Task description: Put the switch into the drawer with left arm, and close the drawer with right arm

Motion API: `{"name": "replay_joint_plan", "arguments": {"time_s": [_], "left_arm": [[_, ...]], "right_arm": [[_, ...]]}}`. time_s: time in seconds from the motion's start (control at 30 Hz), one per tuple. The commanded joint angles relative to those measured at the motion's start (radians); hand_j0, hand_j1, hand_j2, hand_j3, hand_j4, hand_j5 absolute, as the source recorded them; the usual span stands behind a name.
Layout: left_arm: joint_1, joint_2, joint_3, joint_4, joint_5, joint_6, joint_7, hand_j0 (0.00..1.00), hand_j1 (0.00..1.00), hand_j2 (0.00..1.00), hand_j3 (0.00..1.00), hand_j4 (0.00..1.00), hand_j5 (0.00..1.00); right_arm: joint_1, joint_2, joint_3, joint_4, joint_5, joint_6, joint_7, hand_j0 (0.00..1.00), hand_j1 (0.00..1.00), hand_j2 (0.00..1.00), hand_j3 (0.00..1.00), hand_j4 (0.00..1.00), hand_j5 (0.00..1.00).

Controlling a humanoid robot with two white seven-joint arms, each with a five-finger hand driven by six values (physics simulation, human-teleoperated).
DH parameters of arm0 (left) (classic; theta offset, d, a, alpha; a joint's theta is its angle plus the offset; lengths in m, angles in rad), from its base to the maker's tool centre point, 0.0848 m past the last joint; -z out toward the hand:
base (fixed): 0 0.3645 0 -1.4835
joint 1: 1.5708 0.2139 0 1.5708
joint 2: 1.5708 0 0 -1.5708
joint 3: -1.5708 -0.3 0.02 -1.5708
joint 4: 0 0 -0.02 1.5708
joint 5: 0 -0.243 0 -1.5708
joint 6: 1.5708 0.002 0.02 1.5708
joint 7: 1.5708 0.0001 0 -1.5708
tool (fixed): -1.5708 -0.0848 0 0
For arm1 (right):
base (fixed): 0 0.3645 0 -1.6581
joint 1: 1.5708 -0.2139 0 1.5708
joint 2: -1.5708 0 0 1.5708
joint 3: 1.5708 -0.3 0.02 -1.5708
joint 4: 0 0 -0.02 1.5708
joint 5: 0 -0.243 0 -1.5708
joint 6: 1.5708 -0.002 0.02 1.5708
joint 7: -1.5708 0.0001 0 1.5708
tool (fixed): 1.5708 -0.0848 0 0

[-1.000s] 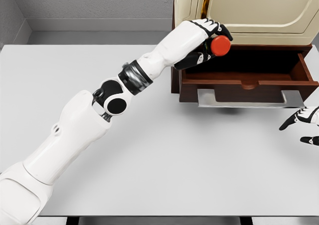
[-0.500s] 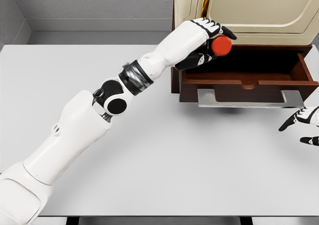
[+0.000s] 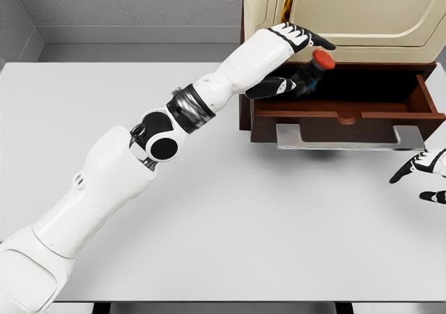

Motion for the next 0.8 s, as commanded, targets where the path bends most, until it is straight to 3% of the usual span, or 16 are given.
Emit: {"name": "replay_joint_plan", "arguments": {"time_s": [0.0, 0.13, 0.23, 0.37, 0.47, 0.6, 0.73, 0.77], "left_arm": [[0.000, 0.001, 0.001, -0.002, 0.002, -0.014, 0.000, 0.75, 0.75, 0.75, 0.75, 0.75, 0.75], [-0.005, 0.008, 0.001, -0.025, 0.002, -0.074, 0.000, 0.75, 0.75, 0.75, 0.75, 0.75, 0.75], [-0.003, 0.017, 0.004, -0.059, 0.004, -0.197, 0.002, 0.78, 0.78, 0.78, 0.78, 0.78, 0.78], [0.017, 0.170, 0.030, -0.207, 0.013, -0.249, 0.003, 0.93, 0.93, 0.93, 0.93, 0.93, 0.93], [0.106, 0.311, 0.169, -0.272, 0.018, -0.249, 0.005, 1.00, 1.00, 1.00, 1.00, 1.00, 1.00], [0.192, 0.514, 0.361, -0.272, 0.078, -0.249, 0.008, 1.00, 1.00, 1.00, 1.00, 1.00, 1.00], [0.362, 0.753, 0.393, -0.247, 0.096, -0.249, 0.008, 1.00, 1.00, 1.00, 1.00, 1.00, 1.00], [0.403, 0.776, 0.393, -0.192, 0.130, -0.249, 0.008, 1.00, 1.00, 1.00, 1.00, 1.00, 1.00]], "right_arm": [[0.000, -0.001, 0.001, -0.001, -0.014, 0.001, 0.000, 0.67, 0.67, 0.67, 0.67, 0.67, 0.67], [0.000, -0.001, 0.001, -0.001, -0.014, 0.001, 0.000, 0.67, 0.67, 0.67, 0.67, 0.67, 0.67], [0.000, -0.001, 0.003, -0.001, -0.014, 0.001, 0.000, 0.66, 0.66, 0.66, 0.66, 0.66, 0.66], [-0.005, -0.001, 0.003, -0.001, -0.015, 0.001, 0.000, 0.64, 0.64, 0.64, 0.64, 0.64, 0.64], [-0.008, -0.002, 0.001, 0.000, -0.020, 0.001, 0.000, 0.63, 0.63, 0.63, 0.63, 0.63, 0.63], [-0.020, -0.001, 0.001, 0.011, -0.020, 0.001, 0.000, 0.63, 0.63, 0.63, 0.63, 0.63, 0.63], [-0.037, -0.001, 0.001, 0.025, -0.021, 0.001, 0.000, 0.64, 0.64, 0.64, 0.64, 0.64, 0.64], [-0.037, -0.001, 0.001, 0.025, -0.021, 0.001, 0.000, 0.64, 0.64, 0.64, 0.64, 0.64, 0.64]]}}
